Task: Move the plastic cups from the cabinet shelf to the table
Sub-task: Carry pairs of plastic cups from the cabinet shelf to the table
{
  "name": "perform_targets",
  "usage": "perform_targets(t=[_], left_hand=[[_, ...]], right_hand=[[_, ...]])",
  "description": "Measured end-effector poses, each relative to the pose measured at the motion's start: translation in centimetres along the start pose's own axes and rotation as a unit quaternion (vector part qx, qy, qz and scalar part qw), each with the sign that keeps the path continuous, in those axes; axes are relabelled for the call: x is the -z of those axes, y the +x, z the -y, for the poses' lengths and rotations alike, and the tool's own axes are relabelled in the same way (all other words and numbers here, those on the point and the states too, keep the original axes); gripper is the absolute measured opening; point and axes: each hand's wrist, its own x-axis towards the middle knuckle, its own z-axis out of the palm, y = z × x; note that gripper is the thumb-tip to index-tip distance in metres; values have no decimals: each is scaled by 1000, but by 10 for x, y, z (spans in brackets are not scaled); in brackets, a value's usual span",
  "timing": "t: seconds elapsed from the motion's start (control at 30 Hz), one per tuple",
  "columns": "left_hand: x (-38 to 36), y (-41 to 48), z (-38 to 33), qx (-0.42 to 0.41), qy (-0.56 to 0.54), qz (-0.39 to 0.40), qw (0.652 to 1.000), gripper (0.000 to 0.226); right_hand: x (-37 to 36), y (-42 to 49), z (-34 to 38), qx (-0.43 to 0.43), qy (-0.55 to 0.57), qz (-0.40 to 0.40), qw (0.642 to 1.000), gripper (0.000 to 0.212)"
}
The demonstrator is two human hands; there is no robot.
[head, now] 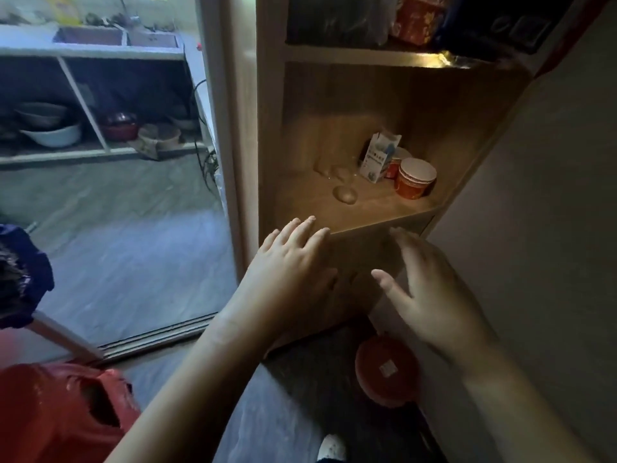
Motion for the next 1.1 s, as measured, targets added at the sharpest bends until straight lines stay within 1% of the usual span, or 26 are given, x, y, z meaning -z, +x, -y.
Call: perform_targets(t=[0.13, 0.27, 0.47, 0.57, 0.67, 0.8, 0.93, 1.03, 1.1], left_hand=[[-24, 45, -14, 24, -7, -30, 999, 55], [-51, 81, -24, 61, -30, -51, 996, 56], [-84, 122, -18, 79, -67, -67, 992, 51], [-102, 149, -8, 97, -74, -80, 989, 50], [-119, 172, 0, 88, -74, -71, 991, 53], [-142, 209, 15, 74, -68, -56, 993, 56], [-163, 241, 28, 63, -60, -42, 995, 58], [-175, 262, 35, 61, -65, -10, 996, 60], [-182, 273, 36, 70, -72, 8, 995, 60]], right_hand=[[-1, 60, -45, 26, 19, 27, 999, 63], [-10, 114, -90, 71, 14, 57, 996, 62], [-39, 185, -131, 98, 26, 103, 990, 60], [-58, 226, -145, 109, 29, 107, 988, 59], [-72, 255, -157, 139, 7, 91, 986, 57], [-87, 291, -174, 131, 9, 85, 988, 52], [-99, 325, -189, 120, 9, 108, 987, 50], [-108, 348, -201, 73, 66, 108, 989, 48], [-114, 361, -210, 59, 75, 105, 990, 46]])
